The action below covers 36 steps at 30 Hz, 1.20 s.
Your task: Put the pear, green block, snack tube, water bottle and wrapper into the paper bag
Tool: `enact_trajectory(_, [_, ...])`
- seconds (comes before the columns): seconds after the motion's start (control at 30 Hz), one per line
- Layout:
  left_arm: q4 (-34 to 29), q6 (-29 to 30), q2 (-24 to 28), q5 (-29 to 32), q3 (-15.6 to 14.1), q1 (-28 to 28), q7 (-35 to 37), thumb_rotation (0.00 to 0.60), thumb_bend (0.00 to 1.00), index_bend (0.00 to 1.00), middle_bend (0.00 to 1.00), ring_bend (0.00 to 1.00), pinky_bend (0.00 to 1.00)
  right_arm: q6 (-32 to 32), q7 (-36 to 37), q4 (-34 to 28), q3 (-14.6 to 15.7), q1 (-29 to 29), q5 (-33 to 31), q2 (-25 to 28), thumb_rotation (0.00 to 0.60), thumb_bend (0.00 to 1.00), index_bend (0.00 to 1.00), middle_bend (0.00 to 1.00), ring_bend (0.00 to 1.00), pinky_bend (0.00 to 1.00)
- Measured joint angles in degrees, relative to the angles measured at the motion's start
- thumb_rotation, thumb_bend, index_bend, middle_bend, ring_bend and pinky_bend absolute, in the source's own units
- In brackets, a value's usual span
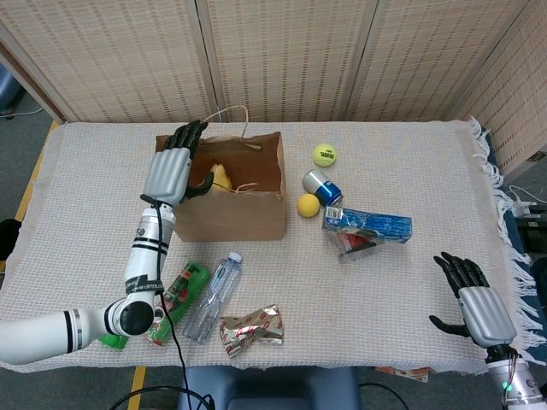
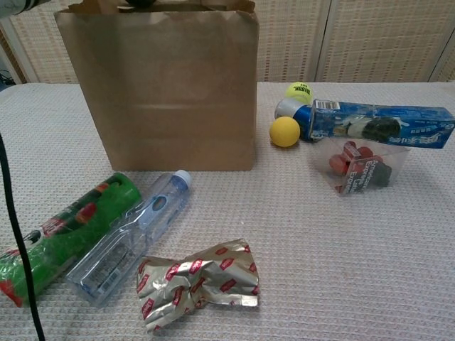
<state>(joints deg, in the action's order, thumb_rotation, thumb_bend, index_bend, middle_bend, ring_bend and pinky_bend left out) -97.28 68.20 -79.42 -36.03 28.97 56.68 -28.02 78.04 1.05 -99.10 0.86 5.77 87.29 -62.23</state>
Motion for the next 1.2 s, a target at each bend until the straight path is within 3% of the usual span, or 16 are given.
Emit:
enact_trajectory(0.1, [-2.30,0.73,1.64,-0.04,-0.13,-1.26,0.58,0.600,0.41,0.05,0.00,0.00,0.12,0.25,0.07,0.03,0.02,-0.13,0.06,0.01,0.600,0.06,0.00,0.00,0.00,0.00])
enact_trajectory(0.27, [-8.08,3.84,5.84,-1.43,-0.58,-5.91,3.19,0.600,0.50,0.22,0.02,0.05,0.23,0.42,0.21,0.25,-0.04,-0.27,-0.07,0.01,0.600,0.06,0.00,0.00,0.00,0.00])
enact_trajectory(0.43, [-12.37,7.54,10.65,-5.99,-2.96,-13.06,7.30,0.600,0.52,0.31,0.26,0.29,0.43,0.55,0.02,0.41,0.07,-0.34,0.18,-0.11,0.600,0.06,0.00,0.00,0.00,0.00])
enact_trajectory(0.53, [-14.15,8.69,13.72,-9.57,-6.19,-18.49,11.02,0.600,0.54,0.37,0.37,0.38,0.51,0.36,-0.18,0.42,0.25,-0.34,0.30,-0.21,0.600,0.06,0.00,0.00,0.00,0.00])
enact_trajectory(0.7, [-13.57,9.07,16.98,-18.15,-14.44,-26.98,16.92,0.600,0.55,0.42,0.40,0.41,0.53,0.36,-0.73,0.55,0.29,-0.34,0.38,-0.43,0.600,0.06,0.00,0.00,0.00,0.00])
enact_trajectory(0.83, [-10.91,8.88,18.14,-25.75,-20.78,-31.67,21.44,0.600,0.50,0.37,0.34,0.35,0.46,0.68,-0.87,0.65,0.12,-0.43,0.26,-0.57,0.600,0.06,0.00,0.00,0.00,0.00])
enact_trajectory(0.87, [-10.19,8.77,18.44,-27.58,-22.19,-32.30,22.06,0.600,0.48,0.33,0.29,0.31,0.41,0.75,-0.87,0.68,0.09,-0.46,0.25,-0.59,0.600,0.06,0.00,0.00,0.00,0.00])
enact_trajectory(0.93, [-8.63,8.06,19.53,-31.80,-25.56,-33.64,22.58,0.600,0.40,0.12,0.08,0.10,0.21,0.78,-0.88,0.75,0.05,-0.47,0.23,-0.65,0.600,0.06,0.00,0.00,0.00,0.00])
enact_trajectory(1.0, [-8.00,6.39,21.34,-34.85,-28.92,-34.82,21.93,0.600,0.37,0.02,0.00,0.01,0.11,0.74,-0.93,0.76,0.04,-0.44,0.25,-0.69,0.600,0.06,0.00,0.00,0.00,0.00])
enact_trajectory(1.1, [-8.94,3.67,23.91,-36.27,-32.36,-36.39,19.80,0.600,0.35,0.00,0.00,0.00,0.07,0.67,-0.99,0.79,0.06,-0.39,0.34,-0.73,0.600,0.06,0.00,0.00,0.00,0.00])
enact_trajectory(1.2, [-9.33,2.38,23.73,-37.71,-33.92,-37.25,17.60,0.600,0.35,0.00,0.00,0.00,0.06,0.69,-0.86,0.83,0.13,-0.40,0.50,-0.67,0.600,0.06,0.00,0.00,0.00,0.00])
